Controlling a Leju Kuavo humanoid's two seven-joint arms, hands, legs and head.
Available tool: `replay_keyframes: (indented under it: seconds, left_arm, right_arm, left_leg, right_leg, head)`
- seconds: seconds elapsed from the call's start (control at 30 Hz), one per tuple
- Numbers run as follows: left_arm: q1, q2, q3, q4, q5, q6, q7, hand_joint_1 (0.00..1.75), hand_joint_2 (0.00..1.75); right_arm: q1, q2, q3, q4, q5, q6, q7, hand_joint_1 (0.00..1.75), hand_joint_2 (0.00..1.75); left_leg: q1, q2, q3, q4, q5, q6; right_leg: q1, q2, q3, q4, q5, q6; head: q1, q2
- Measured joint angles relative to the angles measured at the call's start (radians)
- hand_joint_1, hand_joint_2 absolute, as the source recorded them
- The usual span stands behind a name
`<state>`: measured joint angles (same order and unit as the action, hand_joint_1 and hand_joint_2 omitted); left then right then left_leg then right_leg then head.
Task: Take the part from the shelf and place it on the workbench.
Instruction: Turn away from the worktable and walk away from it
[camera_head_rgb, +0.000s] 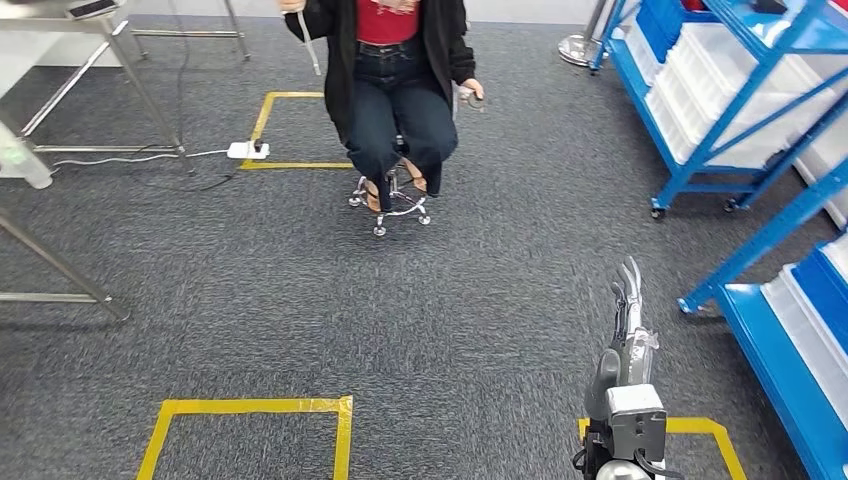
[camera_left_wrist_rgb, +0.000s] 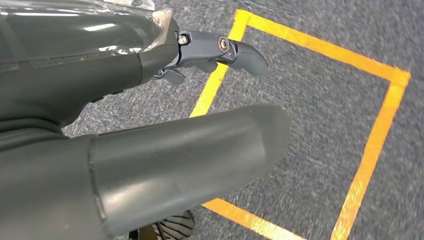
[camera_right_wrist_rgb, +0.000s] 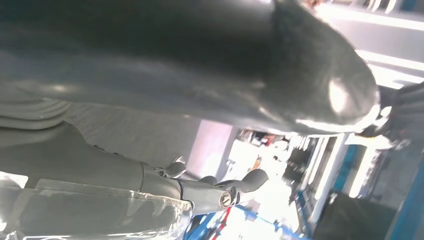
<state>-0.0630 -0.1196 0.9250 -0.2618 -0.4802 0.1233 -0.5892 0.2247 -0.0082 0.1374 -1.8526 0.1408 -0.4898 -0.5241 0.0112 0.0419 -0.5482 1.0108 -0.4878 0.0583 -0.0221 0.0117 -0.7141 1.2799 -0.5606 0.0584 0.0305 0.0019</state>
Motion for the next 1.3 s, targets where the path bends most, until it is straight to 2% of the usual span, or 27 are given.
replay_keyframes:
  seconds: [0.03,0.1,0.17,0.2,0.23,0.27,0.33,0.4,0.47,0.5,0.53,0.57,0.63,0.7,0.73,0.77,0.8,0.83,0.9,0.97,1.0,1.03,1.07,1.13,1.2,1.27,1.3]
  left_arm:
    - [-0.001,0.000,0.000,0.000,0.000,0.001,0.000,0.00,0.00]
    - [-0.002,0.000,0.000,0.000,0.000,0.001,0.000,0.00,0.00]
    - [-0.003,0.001,0.000,0.000,0.000,0.001,0.000,0.00,0.00]
    - [-0.003,0.001,0.000,0.000,0.000,0.001,0.000,0.00,0.00]
    - [-0.004,0.001,0.000,0.000,0.000,0.001,0.000,0.00,0.00]
    - [-0.005,0.001,0.000,0.000,0.000,0.001,0.000,0.00,0.00]
    - [-0.005,0.001,0.001,0.001,0.000,0.001,-0.001,0.00,0.00]
    - [-0.002,0.002,0.003,0.002,0.000,0.001,-0.003,0.00,0.00]
    - [0.004,0.002,0.007,0.004,0.001,0.001,-0.004,0.00,0.00]
    - [0.006,0.002,0.008,0.005,0.001,0.001,-0.004,0.00,0.00]
    - [0.007,0.002,0.009,0.005,0.001,0.001,-0.004,0.00,0.00]
    - [0.007,0.002,0.009,0.005,0.001,0.001,-0.005,0.00,0.00]
    - [0.007,0.003,0.010,0.006,0.001,0.001,-0.006,0.00,0.00]
    - [0.007,0.005,0.012,0.006,0.001,0.001,-0.007,0.00,0.00]
    - [0.006,0.006,0.012,0.006,0.000,0.001,-0.008,0.00,0.00]
    - [0.005,0.006,0.013,0.006,0.001,0.001,-0.008,0.00,0.00]
    - [0.004,0.005,0.014,0.006,0.001,0.001,-0.008,0.00,0.00]
    - [0.003,0.005,0.015,0.006,0.001,0.001,-0.009,0.00,0.00]
    - [0.003,0.005,0.017,0.007,0.002,0.001,-0.009,0.00,0.00]
    - [0.005,0.006,0.018,0.007,0.002,0.001,-0.009,0.00,0.00]
    - [0.006,0.006,0.019,0.007,0.002,0.001,-0.009,0.00,0.00]
    - [0.006,0.006,0.019,0.007,0.002,0.001,-0.009,0.00,0.00]
    - [0.006,0.006,0.020,0.007,0.002,0.001,-0.009,0.00,0.00]
    - [0.006,0.006,0.020,0.006,0.002,0.001,-0.009,0.00,0.00]
    - [0.006,0.007,0.020,0.006,0.002,0.001,-0.009,0.00,0.00]
    - [0.004,0.007,0.020,0.006,0.002,0.001,-0.009,0.00,0.00]
    - [0.002,0.007,0.020,0.006,0.002,0.000,-0.009,0.00,0.00]
  right_arm:
    - [0.003,0.000,0.000,0.001,0.000,-0.001,0.000,0.00,0.00]
    - [0.005,-0.001,0.000,0.001,0.000,-0.001,0.000,0.00,0.00]
    - [0.005,-0.002,0.002,0.001,0.000,-0.002,0.000,0.00,0.00]
    - [0.005,-0.003,0.003,0.001,0.000,-0.002,0.000,0.00,0.00]
    - [0.007,-0.003,0.003,0.001,0.000,-0.003,0.000,0.00,0.00]
    - [0.008,-0.004,0.004,0.001,0.000,-0.005,0.000,0.00,0.00]
    - [0.009,-0.005,0.006,0.001,-0.001,-0.007,0.000,0.00,0.00]
    - [0.006,-0.006,0.011,0.001,-0.003,-0.009,0.000,0.00,0.00]
    - [0.005,-0.006,0.018,0.003,-0.003,-0.009,0.000,0.00,0.00]
    - [0.005,-0.006,0.019,0.004,-0.004,-0.010,0.000,0.00,0.00]
    - [0.005,-0.006,0.020,0.005,-0.005,-0.010,0.000,0.00,0.00]
    - [0.005,-0.007,0.021,0.005,-0.006,-0.011,0.000,0.00,0.00]
    - [0.004,-0.007,0.023,0.006,-0.006,-0.011,0.000,0.00,0.00]
    - [0.003,-0.007,0.025,0.006,-0.006,-0.011,0.000,0.00,0.00]
    - [0.002,-0.007,0.027,0.007,-0.006,-0.011,0.000,0.00,0.00]
    - [0.002,-0.008,0.028,0.007,-0.006,-0.011,0.001,0.00,0.00]
    - [0.002,-0.008,0.028,0.007,-0.006,-0.011,0.001,0.00,0.00]
    - [0.001,-0.008,0.029,0.007,-0.006,-0.010,0.002,0.00,0.00]
    - [-0.005,-0.009,0.030,0.007,-0.005,-0.009,0.002,0.00,0.00]
    - [-0.009,-0.009,0.031,0.008,-0.005,-0.009,0.004,0.00,0.00]
    - [-0.009,-0.009,0.031,0.009,-0.005,-0.008,0.005,0.00,0.00]
    - [-0.008,-0.009,0.031,0.010,-0.004,-0.008,0.006,0.00,0.00]
    - [-0.008,-0.009,0.031,0.011,-0.004,-0.007,0.007,0.00,0.00]
    - [-0.010,-0.009,0.032,0.011,-0.003,-0.007,0.008,0.00,0.00]
    - [-0.012,-0.009,0.034,0.011,-0.003,-0.006,0.009,0.00,0.00]
    - [-0.013,-0.009,0.036,0.011,-0.003,-0.005,0.010,0.00,0.00]
    - [-0.012,-0.009,0.036,0.011,-0.003,-0.005,0.010,0.00,0.00]
  left_leg:
    - [-0.001,0.013,0.000,0.000,0.000,-0.001]
    - [-0.002,0.035,0.003,0.001,-0.003,-0.005]
    - [-0.007,0.054,0.008,0.001,-0.008,-0.015]
    - [-0.008,0.063,0.011,0.001,-0.010,-0.021]
    - [-0.008,0.073,0.015,-0.001,-0.011,-0.027]
    - [-0.005,0.078,0.016,-0.001,-0.012,-0.033]
    - [0.001,0.044,0.007,0.029,-0.038,-0.045]
    - [0.003,-0.014,-0.036,0.128,-0.102,-0.050]
    - [0.003,-0.036,-0.091,0.241,-0.151,-0.050]
    - [0.003,-0.040,-0.105,0.266,-0.150,-0.048]
    - [0.004,-0.043,-0.102,0.254,-0.129,-0.046]
    - [0.004,-0.049,-0.084,0.209,-0.094,-0.042]
    - [0.006,-0.088,-0.030,0.083,-0.025,-0.034]
    - [0.004,-0.116,-0.003,0.019,-0.004,-0.030]
    - [0.001,-0.114,-0.002,0.014,-0.006,-0.028]
    - [-0.001,-0.101,-0.001,0.010,-0.003,-0.023]
    - [-0.002,-0.090,0.002,0.003,0.002,-0.017]
    - [-0.002,-0.077,0.004,-0.004,0.007,-0.009]
    - [0.000,-0.049,0.007,-0.013,0.013,0.000]
    - [-0.002,-0.020,0.005,-0.014,0.012,0.002]
    - [-0.002,-0.005,0.004,-0.013,0.012,0.002]
    - [-0.002,0.008,0.004,-0.013,0.011,0.001]
    - [-0.001,0.020,0.005,-0.013,0.009,-0.002]
    - [-0.003,0.042,0.010,-0.011,0.003,-0.012]
    - [-0.007,0.062,0.016,-0.007,-0.004,-0.025]
    - [-0.005,0.083,0.022,-0.007,-0.007,-0.037]
    - [0.000,0.082,0.024,-0.004,-0.012,-0.044]
  right_leg:
    - [0.000,-0.005,0.022,-0.034,0.014,0.008]
    - [0.000,-0.043,0.103,-0.174,0.058,0.018]
    - [0.007,-0.079,0.156,-0.270,0.084,0.009]
    - [0.012,-0.084,0.159,-0.282,0.088,-0.001]
    - [0.016,-0.074,0.156,-0.282,0.091,-0.009]
    - [0.014,-0.062,0.157,-0.283,0.093,-0.017]
    - [0.007,-0.040,0.158,-0.287,0.099,-0.031]
    - [0.004,-0.018,0.157,-0.288,0.105,-0.045]
    - [0.009,0.007,0.155,-0.287,0.107,-0.052]
    - [0.011,0.021,0.155,-0.287,0.107,-0.052]
    - [0.012,0.035,0.156,-0.286,0.107,-0.052]
    - [0.012,0.048,0.157,-0.284,0.107,-0.052]
    - [0.015,0.073,0.157,-0.281,0.106,-0.050]
    - [0.017,0.094,0.150,-0.279,0.108,-0.044]
    - [0.017,0.105,0.146,-0.280,0.111,-0.038]
    - [0.016,0.115,0.139,-0.281,0.114,-0.031]
    - [0.015,0.108,0.132,-0.277,0.113,-0.027]
    - [0.016,0.088,0.120,-0.259,0.104,-0.025]
    - [0.014,0.031,0.072,-0.164,0.060,-0.029]
    - [0.010,0.007,0.007,-0.032,0.009,-0.028]
    - [0.007,0.002,-0.010,0.004,-0.001,-0.022]
    - [0.004,-0.002,-0.006,0.001,0.005,-0.013]
    - [-0.001,-0.010,0.020,-0.044,0.024,-0.002]
    - [-0.007,-0.054,0.104,-0.188,0.070,0.016]
    - [-0.004,-0.084,0.150,-0.272,0.095,0.011]
    - [0.001,-0.067,0.149,-0.277,0.099,-0.005]
    - [0.000,-0.055,0.148,-0.277,0.100,-0.012]
  head:
    - [0.000,0.000]
    - [0.000,0.000]
    - [-0.001,0.000]
    - [-0.002,0.000]
    - [-0.003,0.000]
    - [-0.003,0.000]
    - [-0.006,0.000]
    - [-0.008,0.000]
    - [-0.009,0.000]
    - [-0.009,0.000]
    - [-0.009,0.000]
    - [-0.009,0.000]
    - [-0.009,0.000]
    - [-0.008,0.000]
    - [-0.008,0.000]
    - [-0.008,0.000]
    - [-0.008,0.000]
    - [-0.007,0.000]
    - [-0.003,0.000]
    - [-0.001,0.000]
    - [-0.001,0.000]
    - [-0.001,0.000]
    - [0.000,0.000]
    - [0.000,0.000]
    - [-0.003,0.000]
    - [-0.006,0.000]
    - [-0.007,0.000]
